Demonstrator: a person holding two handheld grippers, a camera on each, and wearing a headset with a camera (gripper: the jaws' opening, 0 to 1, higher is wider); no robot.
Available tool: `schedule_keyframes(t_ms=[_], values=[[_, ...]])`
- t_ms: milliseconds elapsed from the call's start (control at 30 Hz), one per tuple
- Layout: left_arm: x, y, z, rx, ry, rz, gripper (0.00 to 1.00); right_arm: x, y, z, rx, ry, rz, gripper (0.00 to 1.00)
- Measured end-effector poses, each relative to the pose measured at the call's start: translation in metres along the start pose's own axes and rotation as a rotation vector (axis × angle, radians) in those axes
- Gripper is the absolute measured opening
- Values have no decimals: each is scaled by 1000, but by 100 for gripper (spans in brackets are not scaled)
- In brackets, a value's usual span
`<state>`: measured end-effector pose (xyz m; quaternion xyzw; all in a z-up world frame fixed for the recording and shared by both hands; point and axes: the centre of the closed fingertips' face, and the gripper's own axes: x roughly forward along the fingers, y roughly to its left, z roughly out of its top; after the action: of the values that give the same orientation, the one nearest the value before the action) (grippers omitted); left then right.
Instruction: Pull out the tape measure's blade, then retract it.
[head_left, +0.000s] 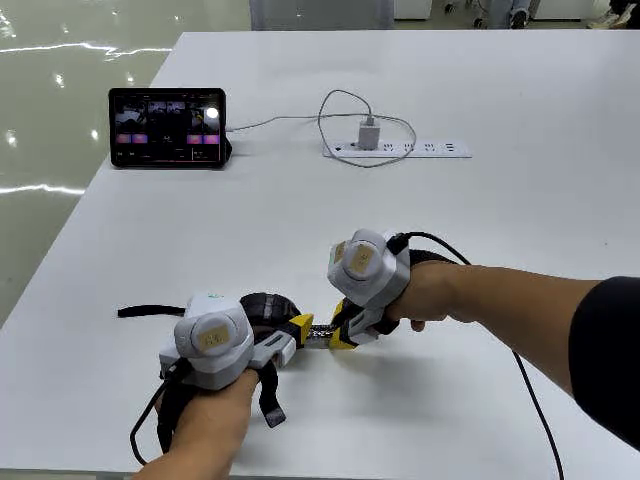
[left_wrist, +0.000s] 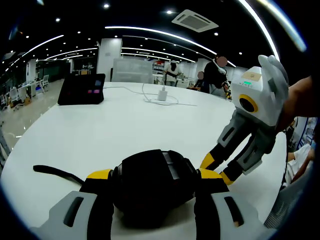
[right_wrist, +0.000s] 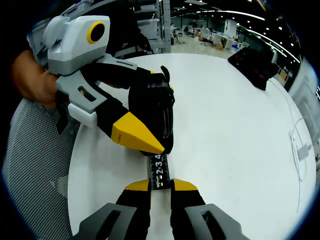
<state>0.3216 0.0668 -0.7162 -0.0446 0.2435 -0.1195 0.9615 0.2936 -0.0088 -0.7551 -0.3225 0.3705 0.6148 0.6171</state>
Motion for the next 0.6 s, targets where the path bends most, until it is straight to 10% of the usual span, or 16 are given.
schedule_keyframes(t_ms=[600], values=[[0, 0, 0, -2, 0, -1, 61, 4, 0, 7, 2, -18, -11, 11]])
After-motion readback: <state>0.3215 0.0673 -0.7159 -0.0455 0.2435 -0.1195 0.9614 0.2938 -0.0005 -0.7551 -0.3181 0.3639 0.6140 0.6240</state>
